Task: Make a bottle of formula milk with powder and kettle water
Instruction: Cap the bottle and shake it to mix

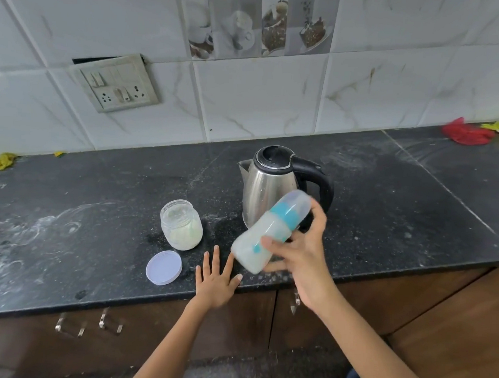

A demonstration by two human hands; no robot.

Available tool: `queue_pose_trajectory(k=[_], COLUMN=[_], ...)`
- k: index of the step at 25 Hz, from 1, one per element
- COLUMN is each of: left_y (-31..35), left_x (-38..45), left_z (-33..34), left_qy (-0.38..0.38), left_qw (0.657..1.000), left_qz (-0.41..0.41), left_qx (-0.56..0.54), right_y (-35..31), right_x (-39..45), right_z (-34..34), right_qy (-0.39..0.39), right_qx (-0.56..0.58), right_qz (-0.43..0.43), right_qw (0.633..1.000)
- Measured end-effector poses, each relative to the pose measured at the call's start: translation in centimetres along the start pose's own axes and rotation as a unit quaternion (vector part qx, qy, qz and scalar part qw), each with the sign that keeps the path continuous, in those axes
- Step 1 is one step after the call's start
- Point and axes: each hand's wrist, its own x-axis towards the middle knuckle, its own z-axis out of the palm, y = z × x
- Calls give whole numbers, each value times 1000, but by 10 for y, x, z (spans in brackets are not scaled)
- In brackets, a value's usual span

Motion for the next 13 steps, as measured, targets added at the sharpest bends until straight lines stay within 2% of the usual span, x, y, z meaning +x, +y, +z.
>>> queue_pose_trajectory(k=[2, 5, 6, 10, 13], left_y=[1, -6, -7, -4, -11], left_x=[1, 0, 2, 7, 5], left_z=[0, 2, 4, 5, 8], left_qy=[-7, 18, 23, -2, 10], left_qw=[1000, 997, 997, 1000, 998], left_qz=[2, -3, 0, 1, -17], left_qx=[-11, -74, -76, 2, -59], right_y=[-5, 9, 9, -3, 10], right_x=[5, -11, -13, 4, -8], right_z=[-1, 7, 9, -1, 7], right_qy=[42, -59, -71, 52, -32], right_qx=[36, -24, -28, 63, -23], right_qz=[4, 47, 45, 6, 56], right_qw=[998, 997, 996, 997, 998])
